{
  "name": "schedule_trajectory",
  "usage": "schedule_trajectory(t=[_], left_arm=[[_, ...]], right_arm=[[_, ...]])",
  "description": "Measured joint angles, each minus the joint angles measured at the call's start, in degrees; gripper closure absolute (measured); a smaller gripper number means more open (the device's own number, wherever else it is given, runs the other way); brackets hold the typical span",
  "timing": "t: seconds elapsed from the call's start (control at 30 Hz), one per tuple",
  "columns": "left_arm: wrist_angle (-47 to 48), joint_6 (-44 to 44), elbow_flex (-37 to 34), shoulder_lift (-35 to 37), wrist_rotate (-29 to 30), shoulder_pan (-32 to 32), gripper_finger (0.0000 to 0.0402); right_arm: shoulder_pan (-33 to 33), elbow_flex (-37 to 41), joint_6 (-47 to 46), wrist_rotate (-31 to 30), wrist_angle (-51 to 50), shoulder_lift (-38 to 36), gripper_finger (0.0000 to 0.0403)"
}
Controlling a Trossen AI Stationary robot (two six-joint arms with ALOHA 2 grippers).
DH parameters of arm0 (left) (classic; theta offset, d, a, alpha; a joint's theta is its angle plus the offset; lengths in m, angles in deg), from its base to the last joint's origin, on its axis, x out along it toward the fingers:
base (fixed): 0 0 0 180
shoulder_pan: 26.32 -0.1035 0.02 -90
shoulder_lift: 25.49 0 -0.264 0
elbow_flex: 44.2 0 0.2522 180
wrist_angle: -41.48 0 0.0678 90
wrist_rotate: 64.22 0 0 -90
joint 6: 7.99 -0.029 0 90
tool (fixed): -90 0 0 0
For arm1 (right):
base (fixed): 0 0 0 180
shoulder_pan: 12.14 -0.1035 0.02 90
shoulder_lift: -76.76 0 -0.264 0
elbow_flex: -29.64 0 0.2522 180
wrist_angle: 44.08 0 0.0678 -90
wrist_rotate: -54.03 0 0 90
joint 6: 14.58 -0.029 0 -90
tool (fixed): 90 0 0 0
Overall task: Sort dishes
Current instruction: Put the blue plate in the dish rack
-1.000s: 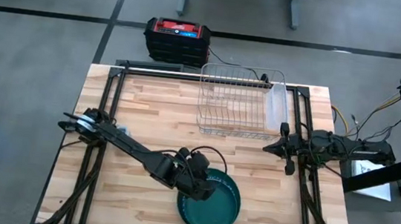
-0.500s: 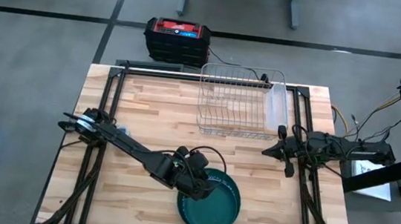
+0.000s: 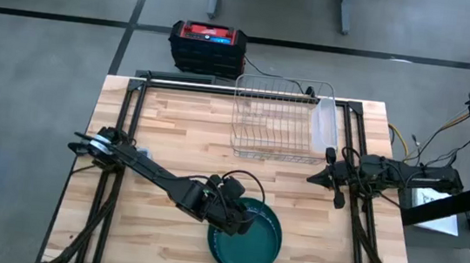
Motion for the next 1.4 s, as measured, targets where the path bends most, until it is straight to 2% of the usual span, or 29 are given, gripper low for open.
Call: schedule_trajectory(t=[0.37,0.57,0.73,0.9,1.1,1.4], left_arm=[[2.47,0.02,-0.02,0.0,-9.16,0.51,0.0223],[5.6,2.86,-0.04,0.0,-9.69,1.22,0.0223],[8.61,5.57,-0.04,0.0,-14.06,1.59,0.0223],[10.34,7.35,-0.04,0.0,-14.63,1.75,0.0223],[10.45,10.04,-0.04,0.0,-18.64,1.82,0.0223],[10.47,12.24,-0.04,-0.24,-18.75,2.01,0.0223]], right_arm=[[0.04,0.28,-1.02,-0.17,2.34,0.06,0.0403],[0.04,0.32,-1.03,-0.42,2.84,0.09,0.0403],[0.04,0.32,-1.19,-0.46,2.89,0.09,0.0403],[0.04,0.32,-1.21,-0.49,2.94,0.09,0.0403],[0.04,0.43,-1.16,-0.61,3.1,0.11,0.0403],[0.04,0.56,-0.82,-0.63,3.18,0.11,0.0403]])
